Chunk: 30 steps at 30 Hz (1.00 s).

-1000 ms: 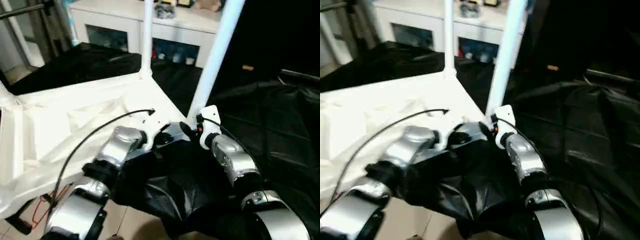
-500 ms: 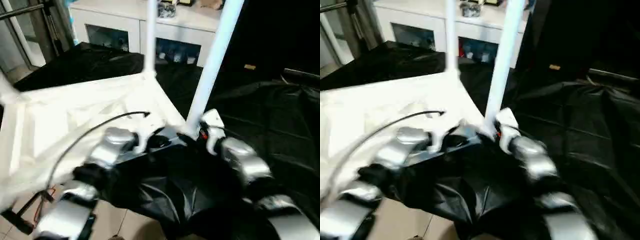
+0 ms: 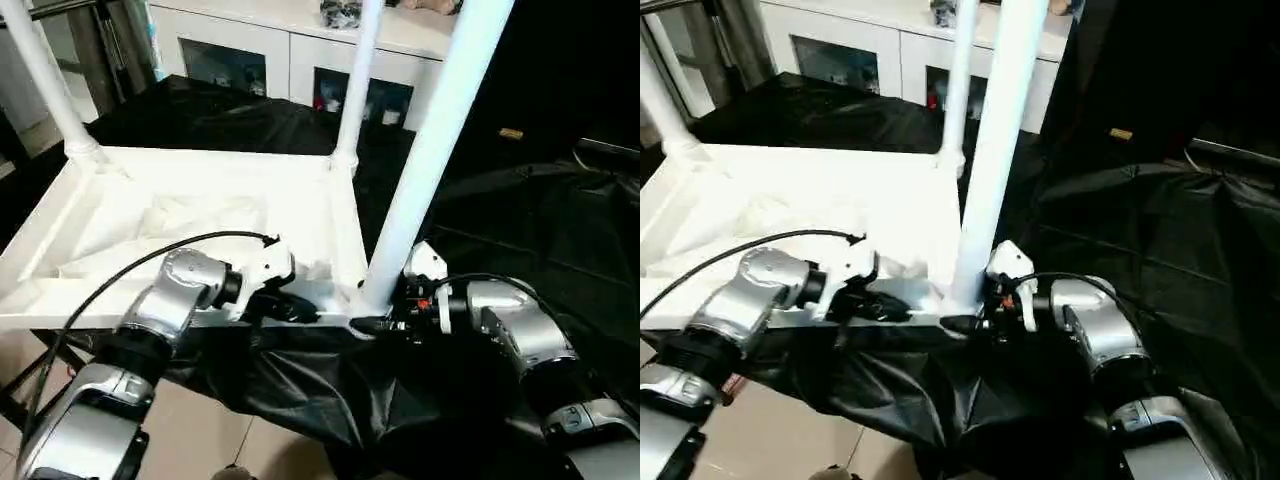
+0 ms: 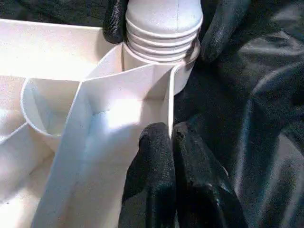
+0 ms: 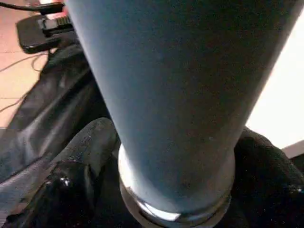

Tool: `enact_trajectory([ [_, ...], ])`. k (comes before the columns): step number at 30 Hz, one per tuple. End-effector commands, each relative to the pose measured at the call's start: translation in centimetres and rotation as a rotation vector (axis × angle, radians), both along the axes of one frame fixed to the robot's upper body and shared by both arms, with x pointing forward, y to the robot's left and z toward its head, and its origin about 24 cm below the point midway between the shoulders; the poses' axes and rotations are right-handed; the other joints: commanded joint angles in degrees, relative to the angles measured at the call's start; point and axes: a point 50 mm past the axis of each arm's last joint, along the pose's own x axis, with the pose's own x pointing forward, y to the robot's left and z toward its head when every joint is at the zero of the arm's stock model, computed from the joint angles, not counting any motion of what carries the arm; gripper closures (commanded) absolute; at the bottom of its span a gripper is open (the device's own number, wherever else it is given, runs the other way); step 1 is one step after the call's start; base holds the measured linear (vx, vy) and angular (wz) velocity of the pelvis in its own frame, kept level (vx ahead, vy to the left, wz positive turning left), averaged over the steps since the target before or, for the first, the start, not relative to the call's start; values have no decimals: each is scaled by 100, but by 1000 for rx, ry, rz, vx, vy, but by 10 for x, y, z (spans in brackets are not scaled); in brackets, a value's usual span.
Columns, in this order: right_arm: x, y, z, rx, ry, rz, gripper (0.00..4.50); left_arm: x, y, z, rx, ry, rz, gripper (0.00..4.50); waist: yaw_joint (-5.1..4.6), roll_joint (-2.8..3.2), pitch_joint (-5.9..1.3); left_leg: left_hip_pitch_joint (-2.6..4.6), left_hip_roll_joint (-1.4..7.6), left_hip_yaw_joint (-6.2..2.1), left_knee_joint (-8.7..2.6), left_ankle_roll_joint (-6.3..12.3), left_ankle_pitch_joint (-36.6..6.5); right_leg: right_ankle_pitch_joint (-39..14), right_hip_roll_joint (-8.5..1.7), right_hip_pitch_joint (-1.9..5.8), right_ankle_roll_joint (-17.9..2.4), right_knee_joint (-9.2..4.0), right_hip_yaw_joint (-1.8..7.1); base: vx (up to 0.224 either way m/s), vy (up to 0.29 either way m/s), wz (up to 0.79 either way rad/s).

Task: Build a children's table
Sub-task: Rotate leg to tighten

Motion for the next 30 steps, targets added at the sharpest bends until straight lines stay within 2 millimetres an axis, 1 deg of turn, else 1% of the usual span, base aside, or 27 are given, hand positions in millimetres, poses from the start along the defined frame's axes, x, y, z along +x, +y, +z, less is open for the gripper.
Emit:
enact_trajectory([
  [1,-4,6,1,8,21,65,114,-3,2,-9,61,35,-17,450,32,15,-335,54,170,4,-348,183,-1260,-910,-365,286,-1261,-377,243,0,0,0],
  [3,-4,7,1,17,25,69,122,-3,2,-9,61,37,-18,450,36,7,-342,55,164,13,-336,200,-1191,-753,-360,293,-1305,-363,240,0,0,0],
  [4,-5,8,1,25,30,68,147,-2,1,-9,63,37,-13,450,38,12,-346,49,161,12,-331,213,-1149,-649,-359,300,-1340,-352,236,0,0,0],
  [5,-5,8,1,29,32,67,154,-2,1,-9,65,37,-11,450,37,10,-346,46,160,13,-329,216,-1139,-628,-358,303,-1347,-348,235,0,0,0],
  [6,-5,9,0,34,33,57,156,-1,0,-10,68,33,1,450,45,45,-346,50,159,10,-329,213,-1134,-611,-361,301,-1360,-347,235,0,0,0],
  [7,-5,9,0,37,33,49,156,0,-1,-10,69,30,11,450,38,28,-344,46,154,16,-327,216,-1138,-610,-354,301,-1355,-356,236,0,0,0],
  [8,-5,11,-2,46,34,21,170,3,-3,-10,58,30,52,450,48,38,-340,55,159,12,-331,188,-1207,-682,-362,295,-1361,-361,236,0,0,0],
  [9,-5,11,-2,46,34,21,170,3,-3,-10,58,30,52,450,48,38,-340,55,159,12,-331,188,-1207,-682,-362,295,-1361,-361,236,0,0,0],
  [10,-1,13,-5,43,28,-46,173,7,-6,-11,56,18,102,450,57,39,-324,62,161,10,-344,136,-1355,-923,-367,287,-1316,-392,240,0,0,0],
  [11,3,14,-8,33,27,-113,174,11,-8,-11,60,4,139,450,57,45,-316,70,162,7,-353,95,-1408,-1037,-374,277,-1294,-404,245,0,0,0],
  [12,3,14,-8,33,27,-114,174,11,-8,-11,60,4,139,450,52,52,-307,74,155,-1,-362,53,-1503,-1197,-376,267,-1261,-418,243,0,0,0],
  [13,7,16,-11,19,13,-180,174,13,-11,-11,60,-5,168,450,25,45,-283,93,143,-19,-389,-43,-1759,-1701,-390,251,-1126,-471,244,0,0,0],
  [14,15,21,-18,-8,0,-327,175,19,-18,-12,57,-23,239,450,5,33,-276,107,138,-48,-405,-138,-1917,-2170,-416,250,-978,-511,242,0,0,0],
  [15,17,24,-21,-15,2,-392,175,21,-23,-12,57,-30,267,450,-28,44,-266,137,134,-56,-412,-211,-2053,-2452,-419,214,-903,-546,245,0,0,0],
  [16,18,25,-22,-18,5,-417,175,22,-24,-12,57,-32,279,450,-47,40,-260,141,131,-71,-415,-234,-2121,-2610,-423,211,-856,-560,241,0,0,0],
  [17,22,31,-28,-29,22,-525,175,25,-33,-13,53,-40,325,450,-70,48,-261,130,129,-91,-427,-259,-2171,-2771,-426,226,-776,-573,229,0,0,0],
  [18,22,31,-28,-29,22,-525,176,25,-33,-13,53,-40,325,450,-70,44,-264,125,127,-94,-430,-249,-2175,-2808,-426,232,-733,-589,227,0,0,0],
  [19,23,35,-31,-38,32,-577,176,27,-38,-12,49,-42,344,450,-81,39,-268,131,126,-91,-430,-242,-2169,-2755,-421,213,-720,-592,235,0,0,0],
  [20,25,43,-34,-51,48,-638,176,29,-48,-12,40,-53,369,450,-103,52,-271,156,125,-84,-424,-249,-2229,-2684,-404,183,-753,-595,241,0,0,0],
  [21,25,51,-36,-49,59,-659,176,29,-56,-12,37,-67,373,450,-110,43,-269,160,115,-82,-419,-226,-2263,-2658,-398,184,-762,-602,238,0,0,0],
  [22,25,56,-36,-41,65,-659,176,29,-60,-13,36,-79,368,450,-111,52,-268,158,112,-80,-417,-204,-2283,-2657,-398,182,-760,-608,238,0,0,0],
  [23,25,60,-36,-41,62,-652,142,29,-64,-13,35,-83,362,450,-107,60,-271,160,112,-78,-414,-172,-2286,-2636,-404,182,-755,-617,244,0,0,0],
  [25,25,64,-35,-36,61,-642,107,28,-67,-14,32,-86,347,450,-106,54,-270,155,115,-72,-417,-126,-2286,-2556,-393,178,-762,-621,248,0,0,0],
  [27,26,66,-34,-32,60,-627,98,27,-70,-14,31,-83,329,450,-104,65,-271,144,121,-75,-425,-121,-2284,-2472,-391,187,-782,-610,250,0,0,0],
  [28,27,63,-32,-46,38,-610,89,24,-68,-16,37,-72,305,450,-100,62,-275,143,126,-77,-430,-119,-2287,-2411,-390,193,-803,-598,250,0,0,0],
  [29,28,60,-31,-60,20,-602,79,24,-66,-16,43,-65,297,450,-102,60,-275,124,132,-82,-442,-122,-2259,-2312,-392,208,-824,-585,250,0,0,0],
  [30,28,60,-31,-61,19,-600,79,24,-66,-16,43,-65,295,450,-99,66,-274,130,135,-82,-442,-125,-2273,-2291,-394,203,-834,-584,251,0,0,0],
])
